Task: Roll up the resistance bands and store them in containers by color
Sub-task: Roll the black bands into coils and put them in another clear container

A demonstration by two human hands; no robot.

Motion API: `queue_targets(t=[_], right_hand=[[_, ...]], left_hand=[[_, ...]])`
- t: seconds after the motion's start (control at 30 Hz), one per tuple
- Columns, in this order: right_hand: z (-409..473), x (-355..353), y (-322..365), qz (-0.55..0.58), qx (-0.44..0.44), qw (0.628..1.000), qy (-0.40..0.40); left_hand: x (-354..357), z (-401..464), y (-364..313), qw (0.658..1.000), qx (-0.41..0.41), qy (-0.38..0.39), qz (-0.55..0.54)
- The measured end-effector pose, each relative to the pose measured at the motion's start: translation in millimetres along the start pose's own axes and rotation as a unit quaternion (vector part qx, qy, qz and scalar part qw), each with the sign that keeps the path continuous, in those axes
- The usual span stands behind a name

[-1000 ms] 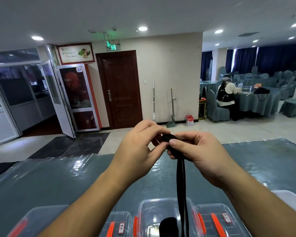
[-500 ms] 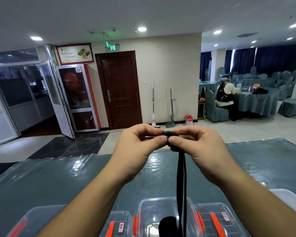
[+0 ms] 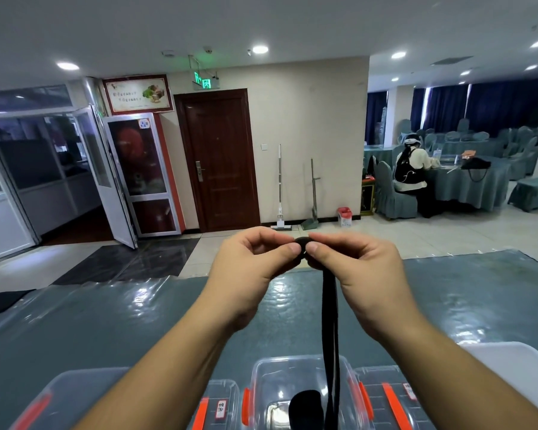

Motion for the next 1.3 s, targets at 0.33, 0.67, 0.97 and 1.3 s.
queue_targets(t=[0.33,0.67,0.97,1.3], right_hand=[[5,-1,-3,-0.093,0.000,0.995,0.040],[5,-2,-7,-0.084,0.017,0.995,0.056],[3,-6,-5,-0.099,-0.008,0.993,0.062],[2,-5,4,-0.034,-0.056,0.997,0.047]], left_hand=[[5,7,18,0.999,-0.037,0.025,0.020],[1,13,-3,0.967,-0.002,0.078,0.241],[1,4,20,0.995,-0.059,0.042,0.067],[4,4,5,0.998,-0.030,0.062,-0.007]])
Point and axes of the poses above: each hand's wrist, its own z-axis towards the middle knuckle, its own x-axis out of the palm, y = z × x, the point moved 6 cm from there along z, towards the middle knuckle, and after that the axes turned 7 degrees about -z, right-handed, at the moved point
